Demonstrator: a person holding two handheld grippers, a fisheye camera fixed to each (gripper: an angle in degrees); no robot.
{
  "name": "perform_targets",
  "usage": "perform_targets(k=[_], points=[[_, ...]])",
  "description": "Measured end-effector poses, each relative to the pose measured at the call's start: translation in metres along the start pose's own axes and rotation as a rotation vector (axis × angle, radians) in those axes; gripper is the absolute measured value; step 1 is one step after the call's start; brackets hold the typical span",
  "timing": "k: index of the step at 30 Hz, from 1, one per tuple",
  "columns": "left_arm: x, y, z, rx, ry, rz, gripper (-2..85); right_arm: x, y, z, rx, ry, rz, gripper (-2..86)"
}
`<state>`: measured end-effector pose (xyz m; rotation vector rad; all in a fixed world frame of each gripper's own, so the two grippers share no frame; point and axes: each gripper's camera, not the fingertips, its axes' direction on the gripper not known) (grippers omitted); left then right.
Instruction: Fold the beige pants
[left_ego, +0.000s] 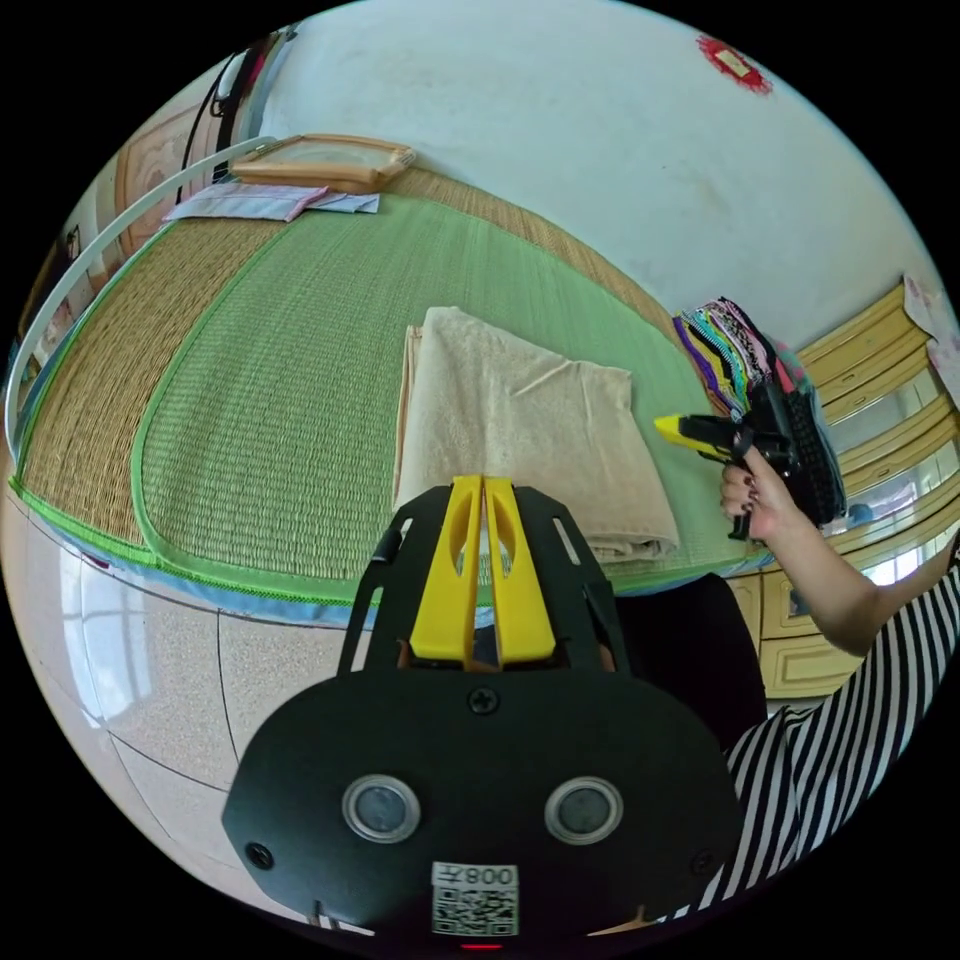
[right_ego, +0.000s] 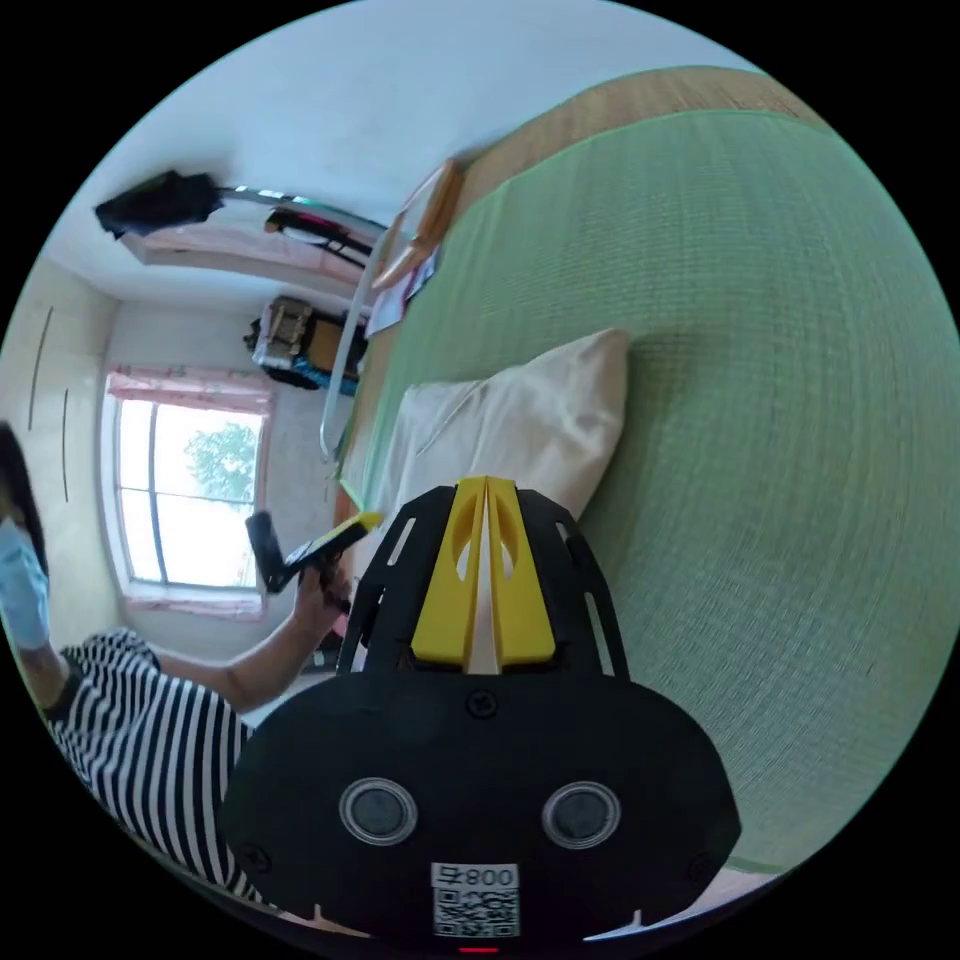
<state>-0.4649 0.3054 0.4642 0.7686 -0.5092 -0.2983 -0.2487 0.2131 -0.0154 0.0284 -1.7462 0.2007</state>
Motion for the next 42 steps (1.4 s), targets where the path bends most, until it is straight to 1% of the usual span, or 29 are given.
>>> perform_targets(k=[1, 3, 5, 10, 13, 18, 20, 23, 26, 28, 32, 37, 42], points=[[-0.002, 0.001, 0.002, -0.013, -0.012, -0.004, 0.1, -0.003, 0.01, 0.003, -0.021, -0.007, -0.012, 0.0], [-0.009, 0.002, 0.011, -0.052, -0.02, -0.02, 0.1, -0.009, 0.051, 0.026, -0.147, -0.053, -0.031, 0.0], [-0.016, 0.003, 0.016, -0.03, 0.009, -0.022, 0.1, -0.004, 0.078, 0.045, -0.206, -0.04, -0.008, 0.1], [-0.022, 0.0, 0.02, -0.038, 0.009, -0.03, 0.1, 0.017, 0.111, 0.069, -0.226, -0.018, 0.03, 0.0], [-0.022, 0.006, 0.02, -0.024, 0.046, -0.029, 0.1, 0.016, 0.119, 0.07, -0.241, 0.034, 0.0, 0.0], [-0.018, 0.018, 0.039, -0.061, 0.245, -0.04, 0.3, 0.044, 0.139, 0.068, -0.193, -0.062, 0.079, 0.1], [-0.014, 0.02, 0.058, -0.104, 0.384, -0.051, 0.5, 0.051, 0.149, 0.066, -0.183, -0.082, 0.091, 0.1], [-0.005, 0.016, 0.084, -0.177, 0.503, -0.029, 1.3, 0.066, 0.168, 0.055, -0.146, -0.129, 0.13, 0.3], [-0.001, 0.006, 0.109, -0.252, 0.548, -0.047, 2.7, 0.086, 0.189, 0.039, -0.105, -0.134, 0.172, 0.9], [0.0, 0.0, 0.119, -0.263, 0.571, -0.039, 3.2, 0.1, 0.201, 0.028, -0.074, -0.153, 0.198, 1.7], [-0.002, -0.01, 0.143, -0.321, 0.592, -0.058, 3.2, 0.131, 0.218, 0.011, -0.019, -0.187, 0.248, 5.4], [-0.02, -0.011, 0.155, -0.302, 0.664, -0.131, 1.9, 0.157, 0.225, 0.014, 0.002, -0.256, 0.28, 8.4], [-0.034, -0.011, 0.155, -0.266, 0.71, -0.151, 1.3, 0.184, 0.229, 0.022, 0.025, -0.362, 0.317, 10.9]])
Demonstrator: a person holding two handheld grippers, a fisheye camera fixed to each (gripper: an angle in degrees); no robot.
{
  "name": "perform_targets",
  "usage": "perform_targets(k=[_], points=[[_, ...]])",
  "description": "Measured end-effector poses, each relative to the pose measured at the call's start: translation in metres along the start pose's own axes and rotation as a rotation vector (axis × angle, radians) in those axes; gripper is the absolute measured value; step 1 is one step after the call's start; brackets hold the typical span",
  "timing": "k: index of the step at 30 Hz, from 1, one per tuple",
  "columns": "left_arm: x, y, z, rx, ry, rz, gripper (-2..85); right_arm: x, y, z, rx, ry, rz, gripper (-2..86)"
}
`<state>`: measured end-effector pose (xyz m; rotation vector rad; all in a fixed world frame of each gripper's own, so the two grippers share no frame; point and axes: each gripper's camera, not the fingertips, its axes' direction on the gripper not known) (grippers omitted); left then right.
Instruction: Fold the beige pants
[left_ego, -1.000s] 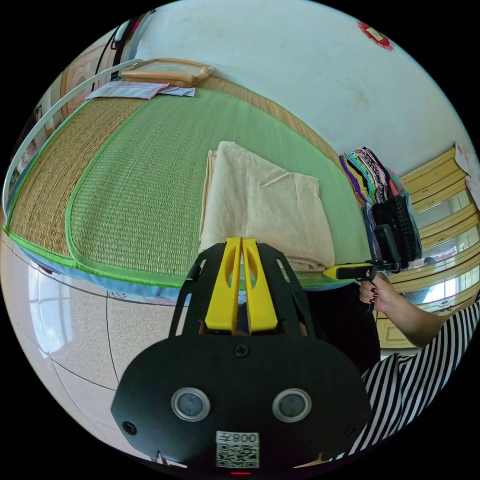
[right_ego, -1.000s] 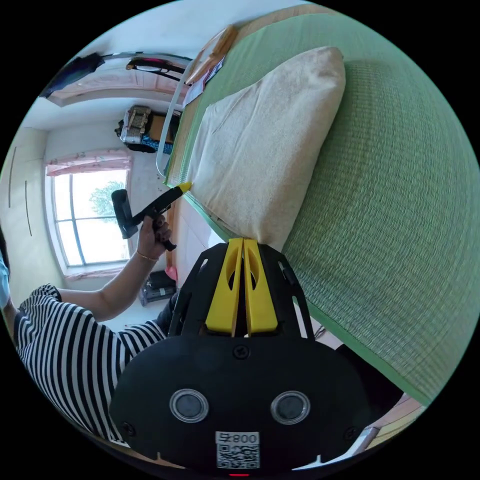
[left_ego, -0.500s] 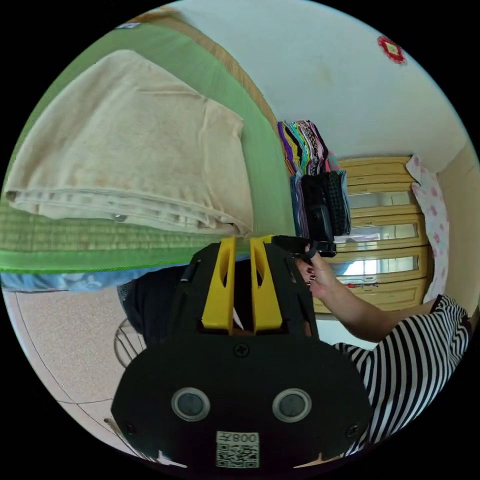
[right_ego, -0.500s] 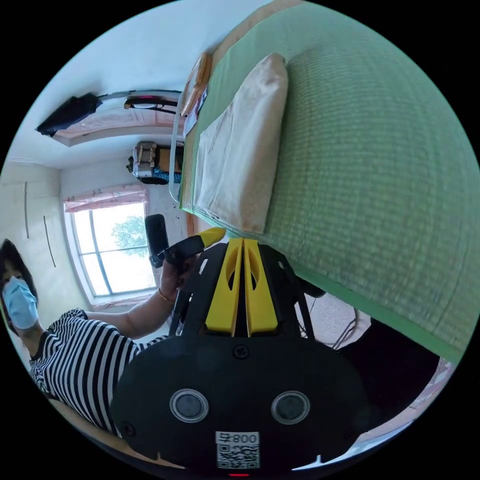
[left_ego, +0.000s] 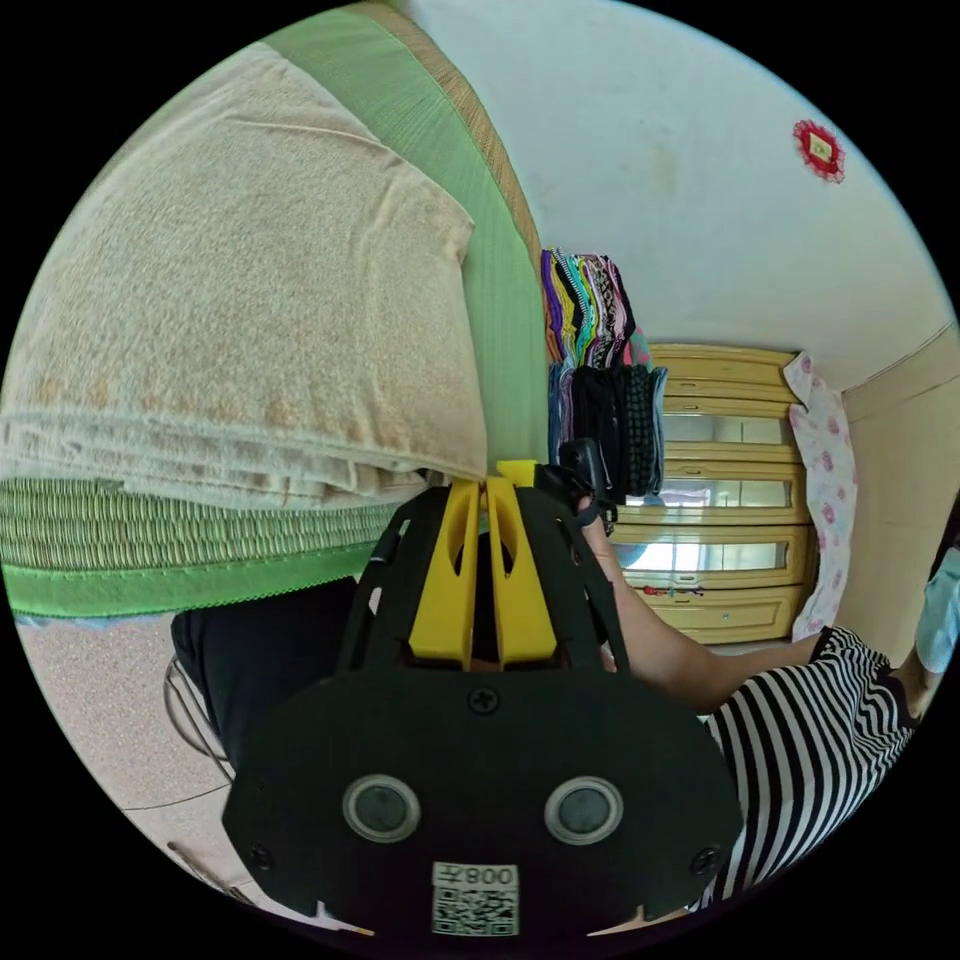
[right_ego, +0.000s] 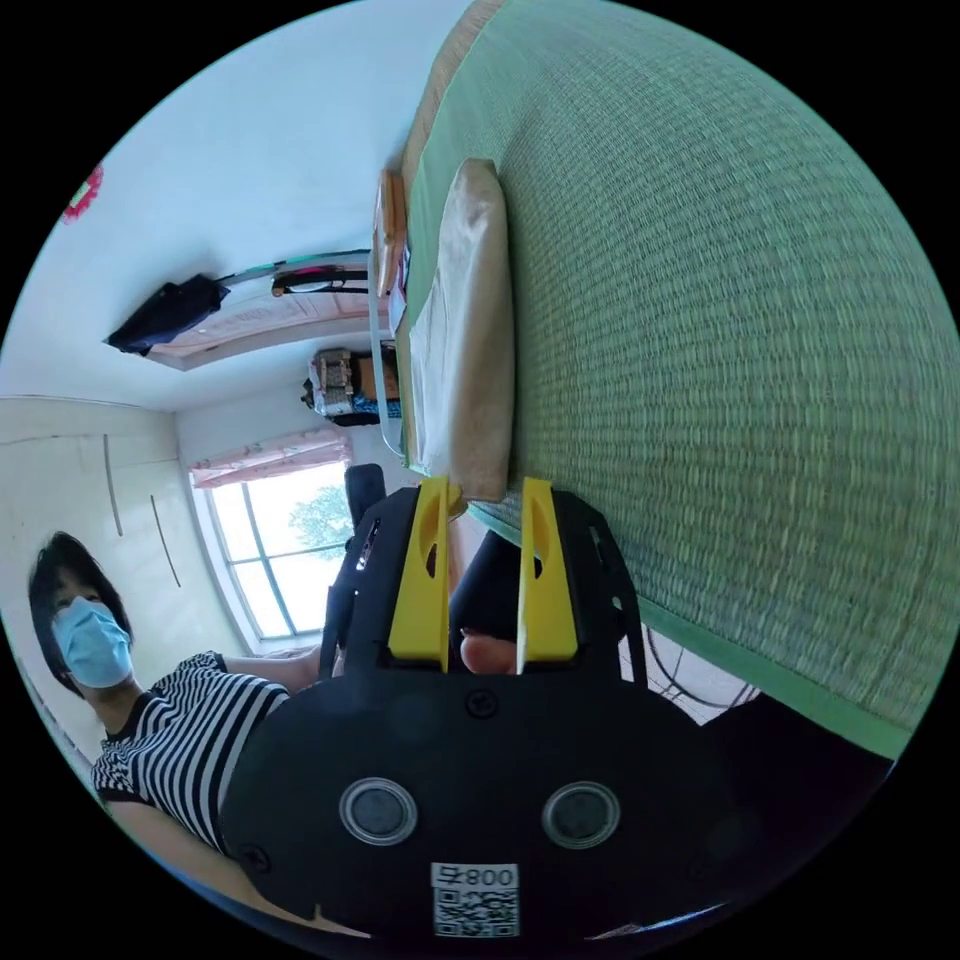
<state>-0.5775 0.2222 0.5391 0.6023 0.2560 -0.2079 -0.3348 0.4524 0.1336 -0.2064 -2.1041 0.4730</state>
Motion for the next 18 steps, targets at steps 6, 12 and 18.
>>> perform_targets(k=[6, 12, 18], points=[[-0.01, -0.001, -0.012, 0.015, 0.031, 0.012, 1.0, 0.026, -0.003, -0.005, 0.029, -0.146, 0.019, 11.8], [-0.022, -0.002, -0.018, 0.009, 0.03, 0.017, 1.0, 0.045, -0.006, 0.003, -0.008, -0.203, 0.036, 11.5], [-0.039, 0.003, -0.031, -0.004, 0.027, 0.007, 0.8, 0.071, -0.007, 0.004, -0.006, -0.27, 0.089, 8.6]])
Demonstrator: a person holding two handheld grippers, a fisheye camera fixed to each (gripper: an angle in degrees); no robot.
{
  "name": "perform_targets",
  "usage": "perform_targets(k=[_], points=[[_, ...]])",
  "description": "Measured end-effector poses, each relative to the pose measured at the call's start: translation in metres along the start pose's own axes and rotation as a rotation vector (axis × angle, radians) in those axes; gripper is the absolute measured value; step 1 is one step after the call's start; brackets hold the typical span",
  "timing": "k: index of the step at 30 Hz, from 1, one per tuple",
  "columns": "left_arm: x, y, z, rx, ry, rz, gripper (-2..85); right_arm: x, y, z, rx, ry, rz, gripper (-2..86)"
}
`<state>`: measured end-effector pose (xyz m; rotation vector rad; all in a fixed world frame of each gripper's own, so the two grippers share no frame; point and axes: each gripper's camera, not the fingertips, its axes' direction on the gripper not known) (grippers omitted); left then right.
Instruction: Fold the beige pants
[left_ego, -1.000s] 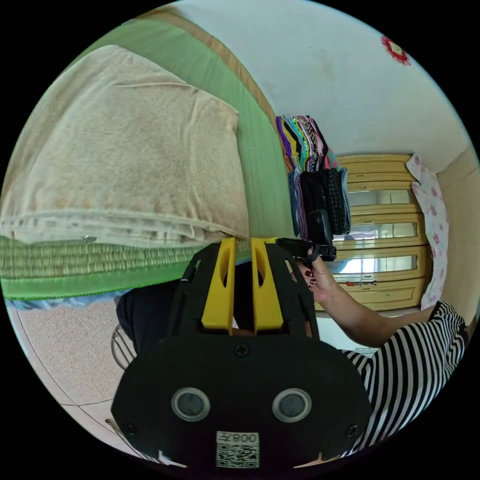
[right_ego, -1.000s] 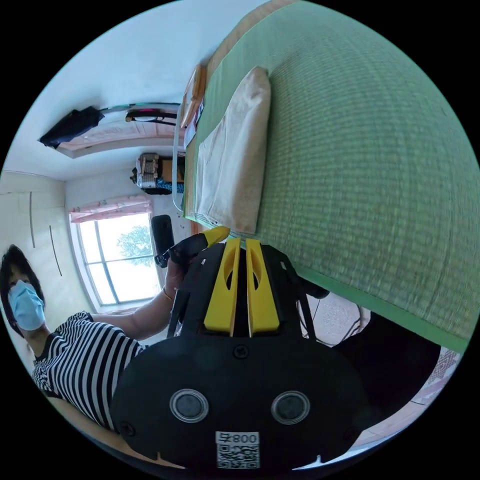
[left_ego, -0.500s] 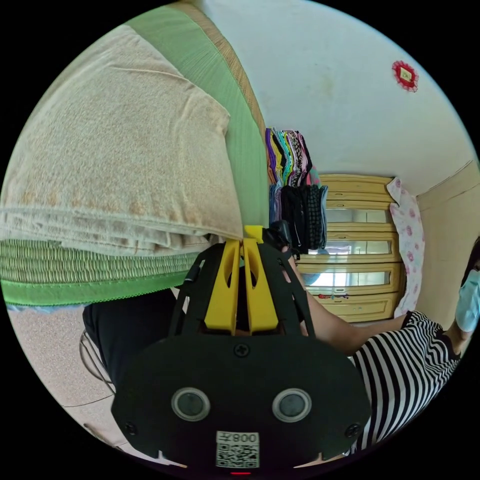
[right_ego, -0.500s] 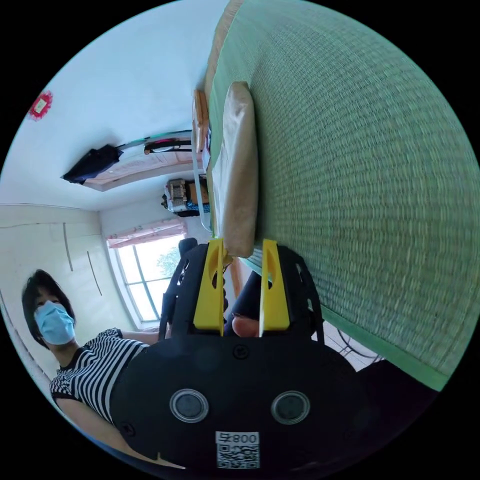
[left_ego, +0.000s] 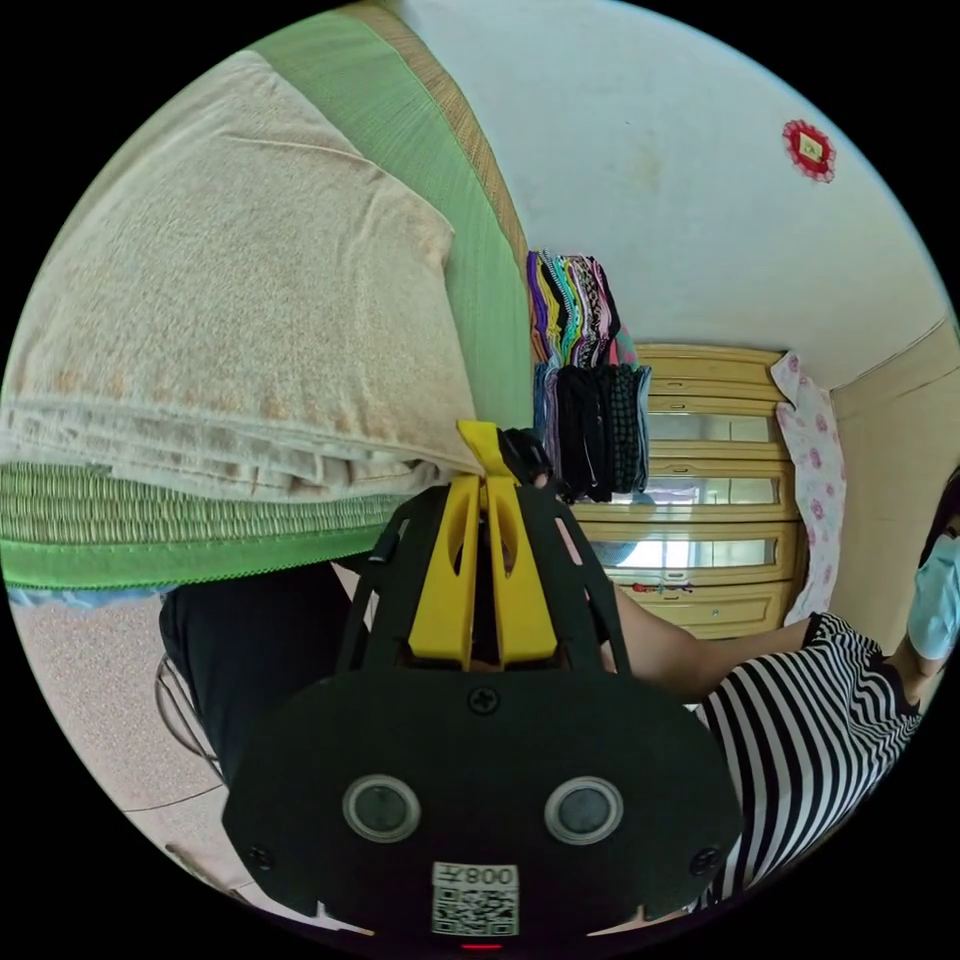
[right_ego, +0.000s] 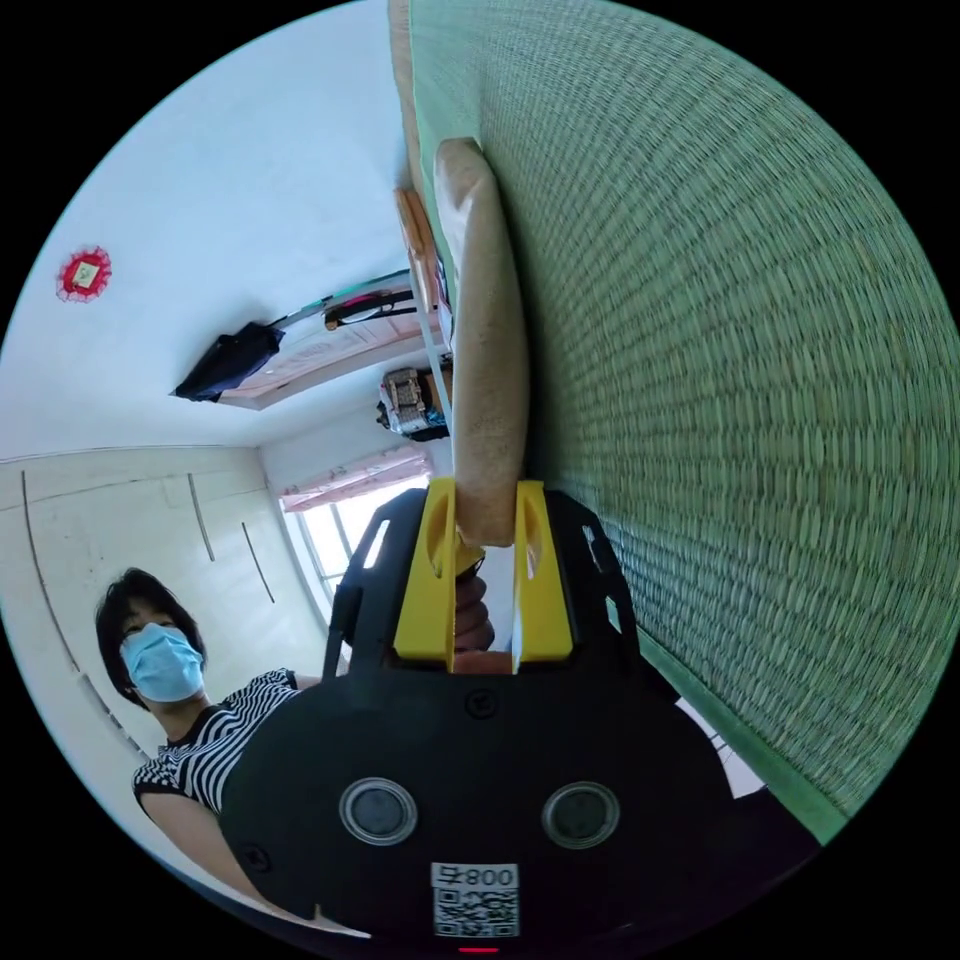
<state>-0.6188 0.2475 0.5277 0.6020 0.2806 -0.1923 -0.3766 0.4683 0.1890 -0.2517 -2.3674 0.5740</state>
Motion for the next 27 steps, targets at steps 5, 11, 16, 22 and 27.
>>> perform_targets(k=[5, 11, 16, 22, 27], points=[[-0.021, 0.021, -0.035, 0.038, 0.003, -0.036, 1.5, -0.008, -0.002, -0.006, 0.003, 0.046, -0.029, 7.0], [-0.06, 0.055, -0.092, 0.286, 0.146, -0.17, 7.1, -0.032, -0.005, -0.012, -0.019, 0.061, -0.077, 6.6], [-0.084, 0.076, -0.116, 0.459, 0.242, -0.273, 9.7, -0.05, -0.005, -0.021, -0.026, 0.067, -0.098, 6.2], [-0.095, 0.084, -0.113, 0.53, 0.364, -0.364, 12.0, -0.065, -0.003, -0.032, -0.027, 0.076, -0.123, 6.2], [-0.092, 0.09, -0.112, 0.607, 0.451, -0.387, 12.7, -0.072, 0.004, -0.049, -0.026, 0.101, -0.144, 6.2]])
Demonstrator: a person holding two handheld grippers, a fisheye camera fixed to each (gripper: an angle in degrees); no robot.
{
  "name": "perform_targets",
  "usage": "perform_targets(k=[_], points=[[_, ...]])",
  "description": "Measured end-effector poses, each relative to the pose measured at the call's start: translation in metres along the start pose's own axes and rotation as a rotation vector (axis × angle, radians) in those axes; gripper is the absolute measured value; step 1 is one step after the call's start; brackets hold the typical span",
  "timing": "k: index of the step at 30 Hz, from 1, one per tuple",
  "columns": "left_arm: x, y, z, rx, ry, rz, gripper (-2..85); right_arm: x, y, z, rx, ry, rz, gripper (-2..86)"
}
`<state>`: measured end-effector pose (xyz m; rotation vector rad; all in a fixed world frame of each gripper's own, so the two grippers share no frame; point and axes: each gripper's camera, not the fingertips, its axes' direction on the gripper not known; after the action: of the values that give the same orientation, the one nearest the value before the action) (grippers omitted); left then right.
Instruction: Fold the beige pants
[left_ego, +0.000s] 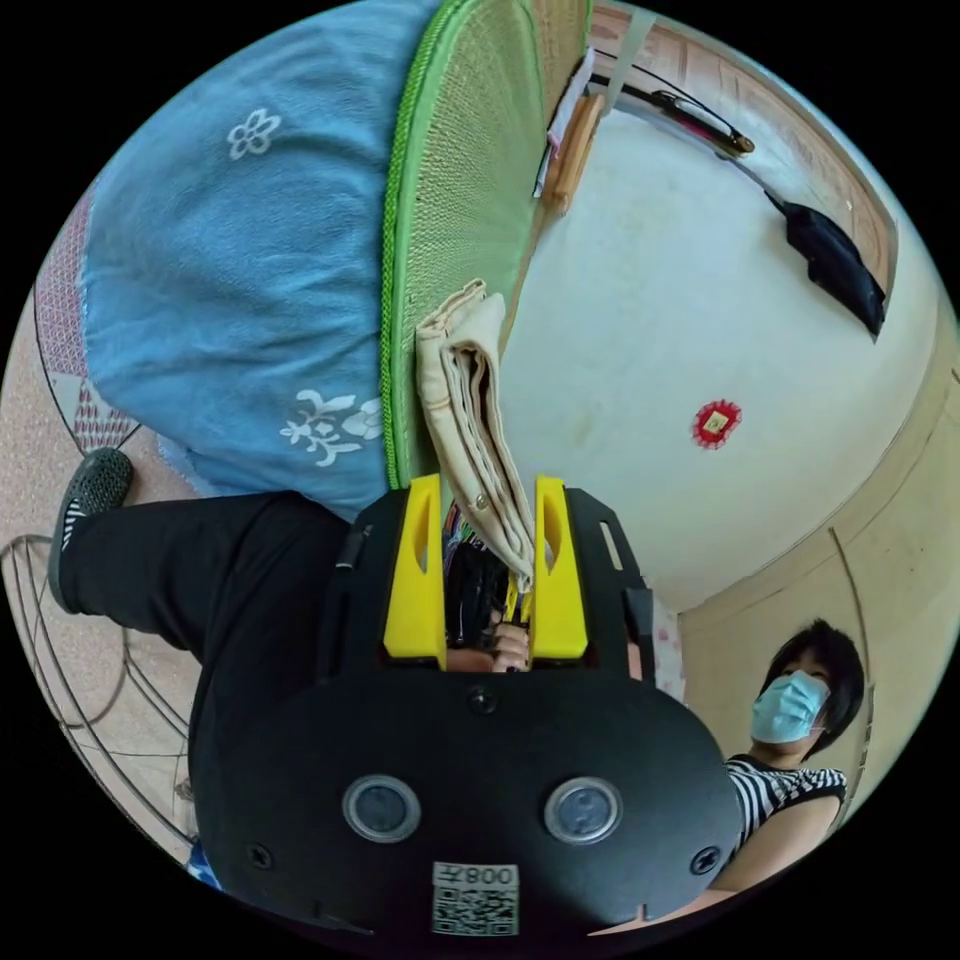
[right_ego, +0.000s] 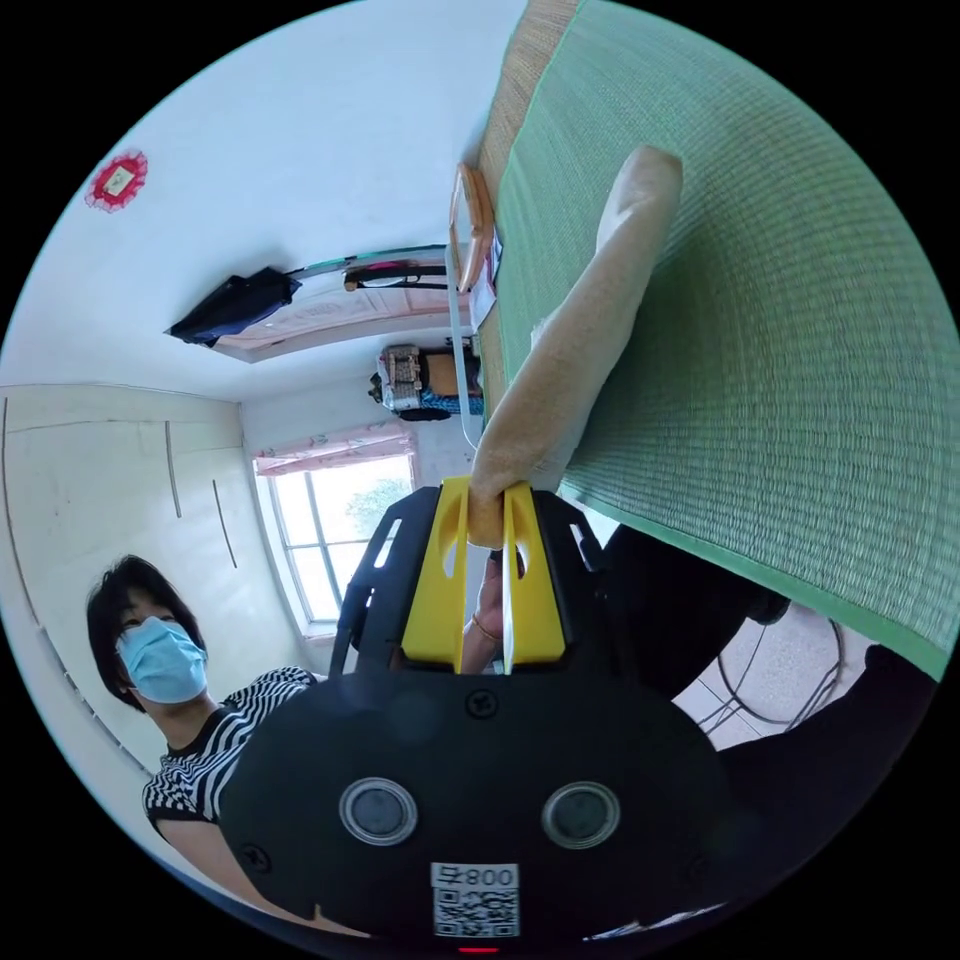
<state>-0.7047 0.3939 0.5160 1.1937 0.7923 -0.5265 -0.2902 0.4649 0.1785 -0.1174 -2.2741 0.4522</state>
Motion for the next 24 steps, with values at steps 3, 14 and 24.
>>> perform_targets(k=[3, 14, 24], points=[[0.004, 0.006, 0.002, 0.003, 0.0, -0.017, 13.1, 0.002, 0.005, -0.012, 0.008, 0.008, -0.003, 6.2], [0.028, 0.032, 0.051, -0.039, 0.005, -0.081, 11.6, 0.018, 0.032, -0.069, 0.051, 0.013, -0.003, 5.8], [0.086, 0.088, 0.114, -0.102, -0.102, -0.043, 7.6, 0.054, 0.063, -0.145, 0.096, -0.014, 0.02, 5.5]])
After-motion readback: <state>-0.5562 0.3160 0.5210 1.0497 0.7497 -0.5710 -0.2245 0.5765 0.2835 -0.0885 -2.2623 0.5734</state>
